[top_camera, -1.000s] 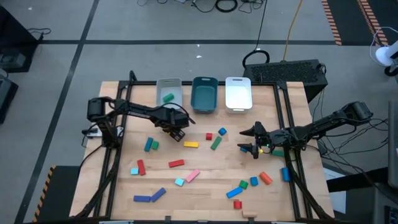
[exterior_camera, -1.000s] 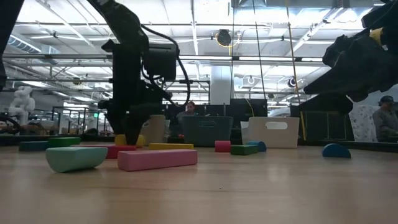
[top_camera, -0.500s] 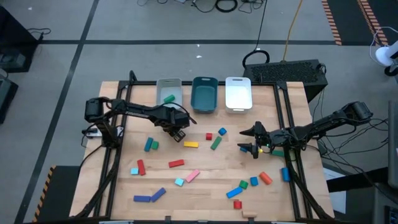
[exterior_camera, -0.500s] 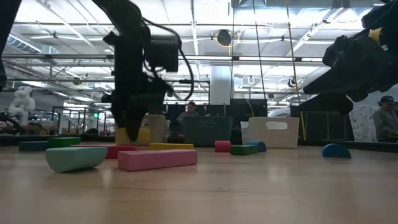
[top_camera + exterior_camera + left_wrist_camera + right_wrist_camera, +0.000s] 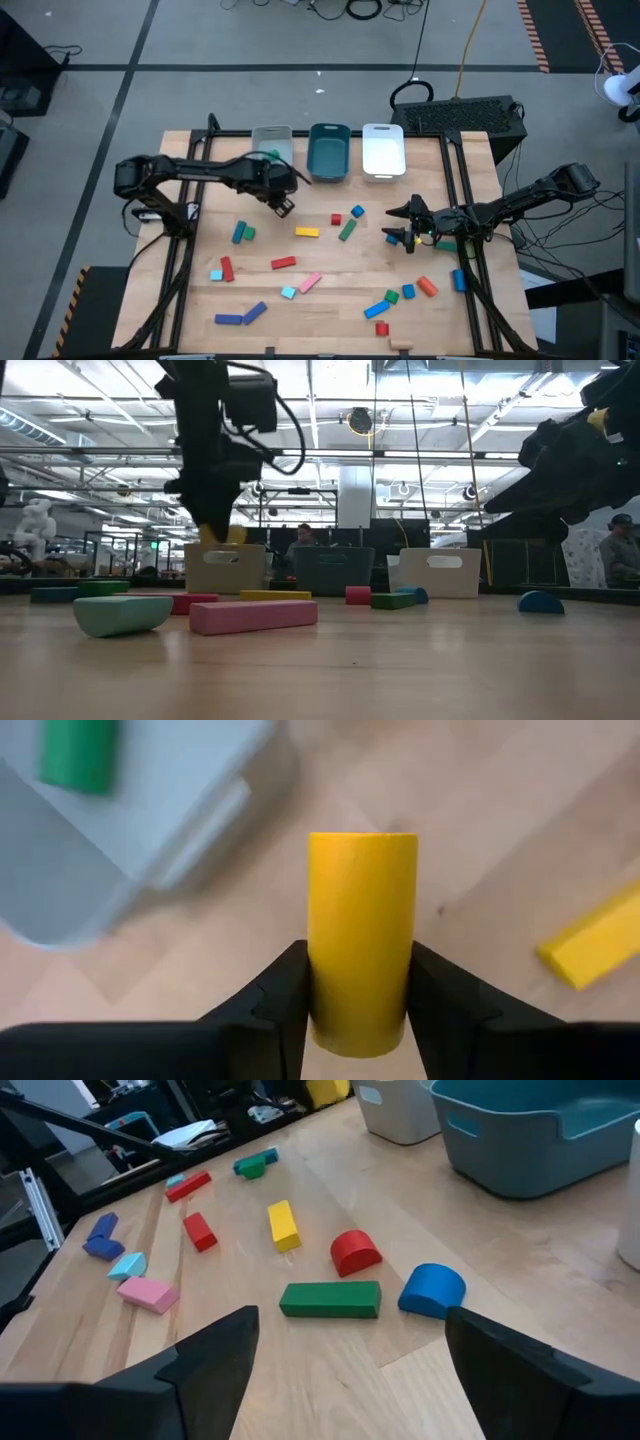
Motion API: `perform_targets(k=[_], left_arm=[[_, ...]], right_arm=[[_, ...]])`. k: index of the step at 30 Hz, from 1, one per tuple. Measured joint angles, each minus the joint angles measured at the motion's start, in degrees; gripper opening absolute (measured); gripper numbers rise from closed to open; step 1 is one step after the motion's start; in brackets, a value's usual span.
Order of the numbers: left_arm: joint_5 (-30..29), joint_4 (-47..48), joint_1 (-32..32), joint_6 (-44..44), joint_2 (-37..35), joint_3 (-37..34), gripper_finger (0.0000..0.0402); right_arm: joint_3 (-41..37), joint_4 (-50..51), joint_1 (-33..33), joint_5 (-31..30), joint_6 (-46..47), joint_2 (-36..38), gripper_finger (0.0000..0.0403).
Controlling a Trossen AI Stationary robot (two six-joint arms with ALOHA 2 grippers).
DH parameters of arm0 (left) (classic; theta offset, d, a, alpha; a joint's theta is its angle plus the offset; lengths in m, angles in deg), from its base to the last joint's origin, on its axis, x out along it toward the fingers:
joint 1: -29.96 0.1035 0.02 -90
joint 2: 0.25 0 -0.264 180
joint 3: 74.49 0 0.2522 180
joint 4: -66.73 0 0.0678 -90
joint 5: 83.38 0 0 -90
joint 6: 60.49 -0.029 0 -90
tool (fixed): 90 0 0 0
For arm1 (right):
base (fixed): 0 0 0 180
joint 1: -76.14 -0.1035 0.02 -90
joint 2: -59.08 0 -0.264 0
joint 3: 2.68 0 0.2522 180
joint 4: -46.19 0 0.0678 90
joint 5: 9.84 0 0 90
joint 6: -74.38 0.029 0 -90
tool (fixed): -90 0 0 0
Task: Sort blocks by size
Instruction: Put the yellow cylinder block into the gray bin
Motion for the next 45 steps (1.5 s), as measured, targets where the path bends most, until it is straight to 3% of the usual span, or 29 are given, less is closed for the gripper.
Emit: perform_targets(k=[13,22,32,39,45], left_arm=[[-3.54,-0.16,15.27,-11.88,-0.65,5.27,0.0136],[-3.15,-10.11,24.69,-17.26,3.20,5.29,0.0136],[0.40,-10.78,26.44,-29.71,11.75,5.29,0.0136],[-0.36,-10.38,25.99,-33.03,15.51,5.32,0.0137],[-1.30,-10.25,25.36,-36.16,16.77,5.56,0.0189]], right_arm=[[0.00,0.79,0.02,-1.14,0.46,0.00,0.0301],[0.00,1.77,0.02,-2.51,0.46,0.00,0.0301],[0.00,2.23,0.02,-2.54,0.84,0.00,0.0301],[0.00,2.23,0.07,-2.77,0.77,0.00,0.0301],[0.00,2.21,0.07,-2.80,0.92,0.00,0.0301]])
